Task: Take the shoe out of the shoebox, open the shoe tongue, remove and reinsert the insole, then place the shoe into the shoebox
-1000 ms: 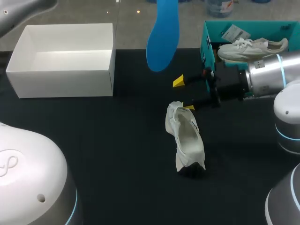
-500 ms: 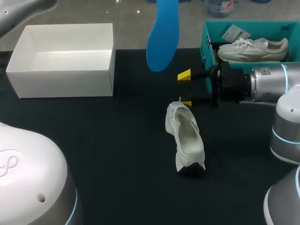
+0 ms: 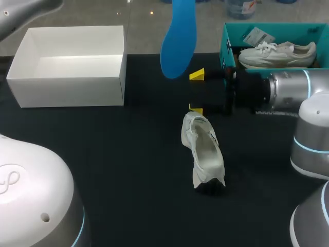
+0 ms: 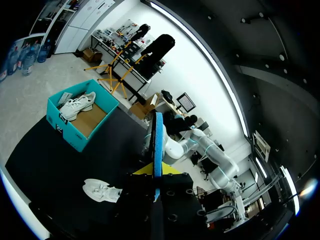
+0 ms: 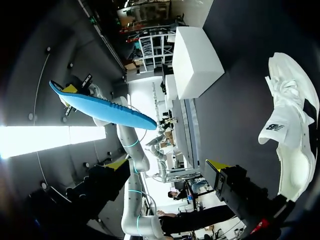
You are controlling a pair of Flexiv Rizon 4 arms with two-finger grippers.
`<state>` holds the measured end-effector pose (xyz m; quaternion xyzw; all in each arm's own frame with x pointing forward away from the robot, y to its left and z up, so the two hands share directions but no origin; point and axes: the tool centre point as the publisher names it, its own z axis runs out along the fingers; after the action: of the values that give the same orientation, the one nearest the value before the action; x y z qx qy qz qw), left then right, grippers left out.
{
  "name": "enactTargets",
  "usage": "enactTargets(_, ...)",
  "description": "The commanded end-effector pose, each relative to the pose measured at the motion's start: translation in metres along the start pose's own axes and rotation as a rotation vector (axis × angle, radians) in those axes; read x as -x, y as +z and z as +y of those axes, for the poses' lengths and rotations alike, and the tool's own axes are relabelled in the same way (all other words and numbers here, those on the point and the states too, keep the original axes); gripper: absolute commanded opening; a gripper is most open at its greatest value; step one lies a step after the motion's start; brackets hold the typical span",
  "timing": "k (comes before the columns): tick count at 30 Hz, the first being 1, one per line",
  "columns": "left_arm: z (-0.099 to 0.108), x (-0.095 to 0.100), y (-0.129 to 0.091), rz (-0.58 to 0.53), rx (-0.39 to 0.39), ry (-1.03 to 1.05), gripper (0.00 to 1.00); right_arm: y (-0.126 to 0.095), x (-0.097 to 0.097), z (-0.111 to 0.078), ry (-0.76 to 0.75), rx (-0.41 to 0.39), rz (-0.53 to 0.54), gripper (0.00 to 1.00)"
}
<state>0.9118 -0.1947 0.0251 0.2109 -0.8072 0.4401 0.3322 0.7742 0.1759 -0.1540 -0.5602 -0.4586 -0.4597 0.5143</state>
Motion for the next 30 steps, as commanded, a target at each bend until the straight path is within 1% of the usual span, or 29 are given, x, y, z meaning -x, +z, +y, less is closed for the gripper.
enactTargets(1,0.0007,0.0001,-0.0001,0.0,0.0,0.001,0.0,0.005,-0.0019,0.0022,0.013,-0.004,-0.009,1.0)
enactTargets(8,0.0007,0.0001,-0.0001,0.0,0.0,0.001,0.0,-0.0027,-0.0068,-0.0017,0.026,0.009,0.031,1.0)
enactTargets(30,0.0007,0.0001,-0.0001,0.0,0.0,0.001,0.0,-0.0028,-0.0086,-0.0027,0.027,0.011,0.029,1.0)
